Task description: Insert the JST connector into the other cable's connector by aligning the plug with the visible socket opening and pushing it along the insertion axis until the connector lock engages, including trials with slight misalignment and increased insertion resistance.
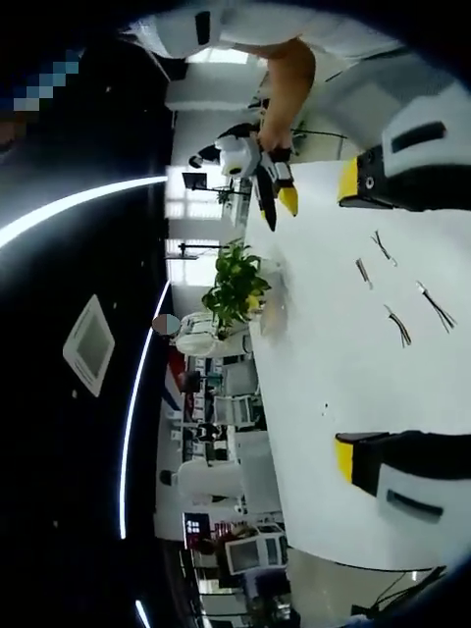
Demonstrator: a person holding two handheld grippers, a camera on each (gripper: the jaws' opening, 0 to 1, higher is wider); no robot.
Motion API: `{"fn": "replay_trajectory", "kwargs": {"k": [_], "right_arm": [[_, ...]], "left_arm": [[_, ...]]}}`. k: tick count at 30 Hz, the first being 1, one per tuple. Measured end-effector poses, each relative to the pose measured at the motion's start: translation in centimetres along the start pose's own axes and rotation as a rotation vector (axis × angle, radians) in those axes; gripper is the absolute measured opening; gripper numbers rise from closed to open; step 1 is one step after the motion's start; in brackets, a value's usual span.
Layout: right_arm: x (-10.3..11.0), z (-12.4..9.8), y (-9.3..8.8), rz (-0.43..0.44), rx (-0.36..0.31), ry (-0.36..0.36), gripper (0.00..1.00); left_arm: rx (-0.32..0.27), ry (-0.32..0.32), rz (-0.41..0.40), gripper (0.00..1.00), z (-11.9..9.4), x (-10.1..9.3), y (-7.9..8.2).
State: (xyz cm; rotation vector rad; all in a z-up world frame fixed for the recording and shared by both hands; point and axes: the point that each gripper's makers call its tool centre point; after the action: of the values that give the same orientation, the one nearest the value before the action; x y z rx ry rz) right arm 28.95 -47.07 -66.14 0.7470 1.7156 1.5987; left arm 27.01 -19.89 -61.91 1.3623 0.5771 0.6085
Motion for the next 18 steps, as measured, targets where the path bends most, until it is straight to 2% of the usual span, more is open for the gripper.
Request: {"fn": "replay_trajectory", "kwargs": {"k": [2,4,7,13,18], "right_arm": [[-0.2,0.2,0.0,0.002,-0.003,0.006,0.55],[-0.2,0.6,0.8,0.066,-0.053,0.011,0.55],[-0.8,0.9,1.2,0.081,-0.069,0.008,0.55],[-1.4,1.5,3.0,0.144,-0.148,0.013,0.55],[-1.8,2.2,3.1,0.133,-0.144,0.024,0.55]], "left_arm": [[0.005,-0.016,0.002,0.92,0.3,-0.1,-0.1],[0.020,-0.030,0.012,0.92,0.6,0.1,-0.5],[0.018,-0.036,0.006,0.92,1.0,0.4,-0.7],[0.017,-0.055,0.032,0.92,2.0,0.9,-0.8],[0.004,-0.094,0.033,0.91,3.1,0.9,-0.8]]}}
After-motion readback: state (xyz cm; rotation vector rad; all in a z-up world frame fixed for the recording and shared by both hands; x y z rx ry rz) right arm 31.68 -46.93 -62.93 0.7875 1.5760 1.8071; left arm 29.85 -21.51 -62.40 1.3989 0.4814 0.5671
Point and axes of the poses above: the point that each gripper's makers call its tool centre point, and the gripper's own axes: z roughly forward along the fingers, x roughly to its left, y roughly out of its top, and after that the axes turned 15 degrees about -x, right-handed
